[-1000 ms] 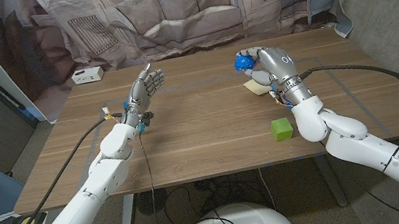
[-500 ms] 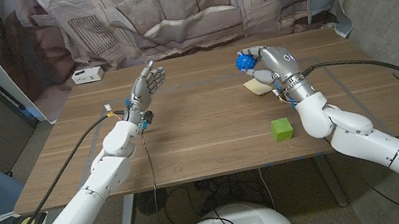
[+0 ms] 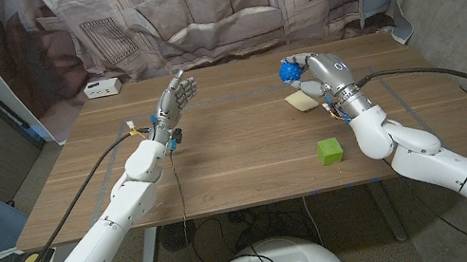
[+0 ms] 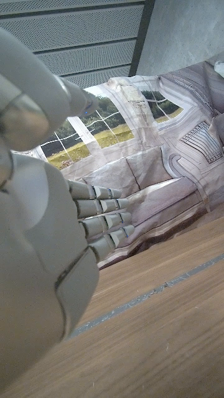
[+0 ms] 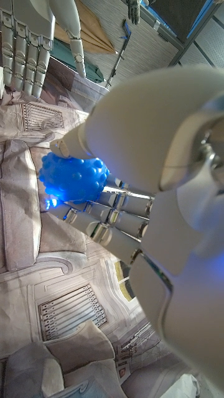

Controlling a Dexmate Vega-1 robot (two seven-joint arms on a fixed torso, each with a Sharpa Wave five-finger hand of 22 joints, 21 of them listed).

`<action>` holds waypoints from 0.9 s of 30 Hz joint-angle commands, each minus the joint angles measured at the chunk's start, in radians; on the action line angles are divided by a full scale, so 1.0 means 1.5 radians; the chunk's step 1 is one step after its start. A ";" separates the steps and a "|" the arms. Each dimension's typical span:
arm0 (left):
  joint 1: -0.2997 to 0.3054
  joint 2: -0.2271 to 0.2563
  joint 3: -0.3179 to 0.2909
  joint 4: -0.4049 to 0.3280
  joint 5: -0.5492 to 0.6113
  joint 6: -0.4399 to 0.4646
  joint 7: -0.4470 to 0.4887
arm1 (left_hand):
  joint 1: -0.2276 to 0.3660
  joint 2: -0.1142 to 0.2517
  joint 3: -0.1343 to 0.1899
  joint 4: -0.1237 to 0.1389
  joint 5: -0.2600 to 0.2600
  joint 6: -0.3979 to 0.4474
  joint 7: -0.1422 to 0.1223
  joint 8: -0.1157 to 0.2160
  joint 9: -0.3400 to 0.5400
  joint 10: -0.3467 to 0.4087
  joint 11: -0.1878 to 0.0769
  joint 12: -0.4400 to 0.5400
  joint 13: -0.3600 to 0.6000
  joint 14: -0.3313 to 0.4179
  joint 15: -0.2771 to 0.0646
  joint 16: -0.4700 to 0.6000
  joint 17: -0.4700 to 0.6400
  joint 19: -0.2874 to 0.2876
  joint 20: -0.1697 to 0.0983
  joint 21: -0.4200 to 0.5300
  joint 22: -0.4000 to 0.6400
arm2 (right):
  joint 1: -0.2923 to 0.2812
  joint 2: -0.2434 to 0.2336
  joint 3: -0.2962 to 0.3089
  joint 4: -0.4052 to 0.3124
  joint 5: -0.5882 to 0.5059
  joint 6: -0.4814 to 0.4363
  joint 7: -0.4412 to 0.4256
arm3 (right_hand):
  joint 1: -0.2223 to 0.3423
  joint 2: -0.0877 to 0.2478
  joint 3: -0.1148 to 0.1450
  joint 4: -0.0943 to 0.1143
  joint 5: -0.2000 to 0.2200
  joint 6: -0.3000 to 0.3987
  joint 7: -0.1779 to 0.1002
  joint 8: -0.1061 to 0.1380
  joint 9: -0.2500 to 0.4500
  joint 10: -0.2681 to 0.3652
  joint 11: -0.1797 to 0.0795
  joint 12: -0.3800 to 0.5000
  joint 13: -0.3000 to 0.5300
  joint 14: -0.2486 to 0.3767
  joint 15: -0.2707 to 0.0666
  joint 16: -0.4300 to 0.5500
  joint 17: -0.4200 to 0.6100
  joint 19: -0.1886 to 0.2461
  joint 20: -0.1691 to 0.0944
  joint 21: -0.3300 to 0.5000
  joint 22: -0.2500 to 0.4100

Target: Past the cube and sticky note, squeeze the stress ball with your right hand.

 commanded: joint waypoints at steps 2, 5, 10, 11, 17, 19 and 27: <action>-0.005 -0.004 0.006 -0.008 0.013 0.010 0.014 | -0.001 0.007 0.000 -0.004 -0.002 0.007 0.000 0.000 0.003 0.004 -0.002 -0.002 0.003 0.005 0.000 0.000 0.002 0.006 0.003 0.001 0.001 | 0.002 -0.003 0.006 0.020 0.001 0.021 -0.022 | -0.007 -0.001 -0.004 -0.001 -0.001 -0.011 0.000 -0.002 0.001 -0.009 0.005 -0.002 0.002 -0.008 -0.028 -0.002 0.001 -0.009 0.000 -0.003 0.001; -0.005 -0.003 0.006 -0.013 0.015 0.013 0.018 | -0.001 0.007 0.000 -0.004 -0.002 0.007 -0.001 0.000 0.003 0.003 -0.002 -0.002 0.003 0.005 0.000 0.000 0.002 0.006 0.003 0.001 0.001 | 0.003 -0.003 0.007 0.026 0.002 0.030 -0.029 | -0.011 -0.002 -0.005 -0.001 -0.001 -0.017 0.002 -0.002 0.001 -0.013 0.002 -0.002 0.002 -0.011 -0.027 -0.003 0.002 -0.009 0.000 -0.004 0.001; -0.006 -0.003 0.007 -0.017 0.018 0.017 0.020 | -0.001 0.007 0.000 -0.005 -0.002 0.007 0.001 0.000 0.003 0.004 -0.003 -0.002 0.003 0.005 0.000 0.000 0.002 0.006 0.003 0.001 0.001 | 0.002 -0.004 0.010 0.029 0.003 0.035 -0.033 | -0.015 -0.003 -0.008 -0.001 -0.002 -0.020 0.003 -0.001 0.001 -0.018 0.003 -0.001 0.002 -0.014 -0.026 -0.006 0.002 -0.011 0.001 -0.006 0.001; -0.006 -0.003 0.008 -0.018 0.018 0.017 0.020 | -0.001 0.007 0.000 -0.005 -0.002 0.008 0.000 0.000 0.003 0.004 -0.003 -0.002 0.003 0.005 0.000 0.000 0.002 0.006 0.003 0.001 0.001 | 0.002 -0.005 0.010 0.030 0.003 0.036 -0.034 | -0.017 -0.004 -0.008 0.000 -0.002 -0.021 0.003 -0.001 0.001 -0.018 0.003 -0.001 0.002 -0.014 -0.026 -0.006 0.002 -0.011 0.002 -0.006 0.001; -0.006 -0.003 0.008 -0.019 0.019 0.019 0.022 | -0.002 0.008 0.000 -0.005 -0.002 0.007 0.000 0.000 0.003 0.005 -0.001 -0.002 0.003 0.006 0.000 0.000 0.002 0.006 0.003 0.001 0.001 | -0.001 -0.006 0.013 0.029 0.003 0.038 -0.036 | -0.025 -0.006 -0.012 0.001 -0.003 -0.026 0.003 -0.001 0.001 -0.026 0.009 -0.002 0.002 -0.020 -0.022 -0.009 0.002 -0.013 0.003 -0.008 0.001; -0.006 -0.003 0.008 -0.019 0.019 0.020 0.022 | -0.002 0.008 0.000 -0.005 -0.002 0.007 0.000 0.000 0.003 0.005 -0.002 -0.002 0.003 0.006 0.001 0.000 0.002 0.006 0.003 0.001 0.001 | -0.002 -0.006 0.014 0.028 0.003 0.036 -0.035 | -0.030 -0.008 -0.014 0.003 -0.004 -0.028 0.003 0.000 0.001 -0.028 0.009 -0.002 0.002 -0.021 -0.021 -0.010 0.001 -0.015 0.003 -0.010 0.000; -0.006 0.001 0.009 -0.028 0.021 0.025 0.023 | -0.002 0.008 0.000 -0.005 -0.002 0.007 -0.001 0.000 0.003 0.004 -0.003 -0.002 0.003 0.006 0.000 0.000 0.002 0.006 0.003 0.000 0.001 | -0.006 -0.007 0.018 0.029 0.007 0.045 -0.041 | -0.035 -0.011 -0.016 0.002 -0.004 -0.034 0.005 0.000 0.000 -0.034 0.006 -0.001 0.002 -0.025 -0.020 -0.014 -0.001 -0.018 0.005 -0.013 0.000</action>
